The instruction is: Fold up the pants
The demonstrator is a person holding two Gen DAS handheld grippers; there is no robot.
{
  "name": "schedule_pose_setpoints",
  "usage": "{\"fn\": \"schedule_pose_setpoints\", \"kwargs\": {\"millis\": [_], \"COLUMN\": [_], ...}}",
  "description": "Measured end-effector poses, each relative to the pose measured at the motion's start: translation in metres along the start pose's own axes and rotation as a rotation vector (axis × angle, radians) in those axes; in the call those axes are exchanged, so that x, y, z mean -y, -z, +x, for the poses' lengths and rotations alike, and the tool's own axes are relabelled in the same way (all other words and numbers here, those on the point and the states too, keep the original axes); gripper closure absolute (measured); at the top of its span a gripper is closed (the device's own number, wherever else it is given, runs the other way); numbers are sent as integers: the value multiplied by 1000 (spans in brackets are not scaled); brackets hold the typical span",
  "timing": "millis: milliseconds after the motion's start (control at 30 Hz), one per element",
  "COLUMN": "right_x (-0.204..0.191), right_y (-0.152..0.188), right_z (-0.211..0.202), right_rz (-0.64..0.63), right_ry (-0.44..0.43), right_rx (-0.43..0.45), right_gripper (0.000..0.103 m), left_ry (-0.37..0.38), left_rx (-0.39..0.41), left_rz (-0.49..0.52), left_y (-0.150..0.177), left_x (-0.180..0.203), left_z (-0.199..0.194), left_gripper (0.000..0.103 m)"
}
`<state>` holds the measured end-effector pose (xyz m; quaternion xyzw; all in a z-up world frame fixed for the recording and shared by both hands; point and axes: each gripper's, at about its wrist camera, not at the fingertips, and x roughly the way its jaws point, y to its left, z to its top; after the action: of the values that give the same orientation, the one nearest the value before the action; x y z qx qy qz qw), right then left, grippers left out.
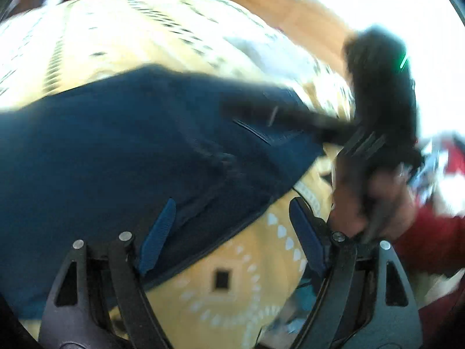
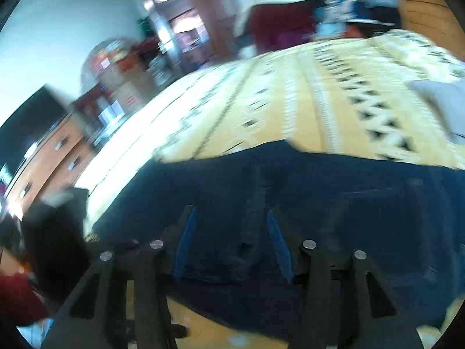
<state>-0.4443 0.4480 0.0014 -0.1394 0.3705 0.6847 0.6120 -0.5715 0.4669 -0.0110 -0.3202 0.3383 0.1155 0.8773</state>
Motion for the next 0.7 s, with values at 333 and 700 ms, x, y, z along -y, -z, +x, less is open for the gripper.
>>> {"fn": "schedule_pose_setpoints", "kwargs": {"millis": [333,700], "right_x": [-7,9], "right_y": [33,-51], "right_z": [45,161], "right_rz": [-70,-76], "right_ry": [104,59], "right_rx": [-157,-250], "right_gripper": [46,66], "left_ry": [-195,-206], "left_rx": [195,130], "left_rz": [-318,-289], "left_y": [42,54], "left_x": [-121,-121], "left_z": [-97,-89], "left_gripper": [22,24]}}
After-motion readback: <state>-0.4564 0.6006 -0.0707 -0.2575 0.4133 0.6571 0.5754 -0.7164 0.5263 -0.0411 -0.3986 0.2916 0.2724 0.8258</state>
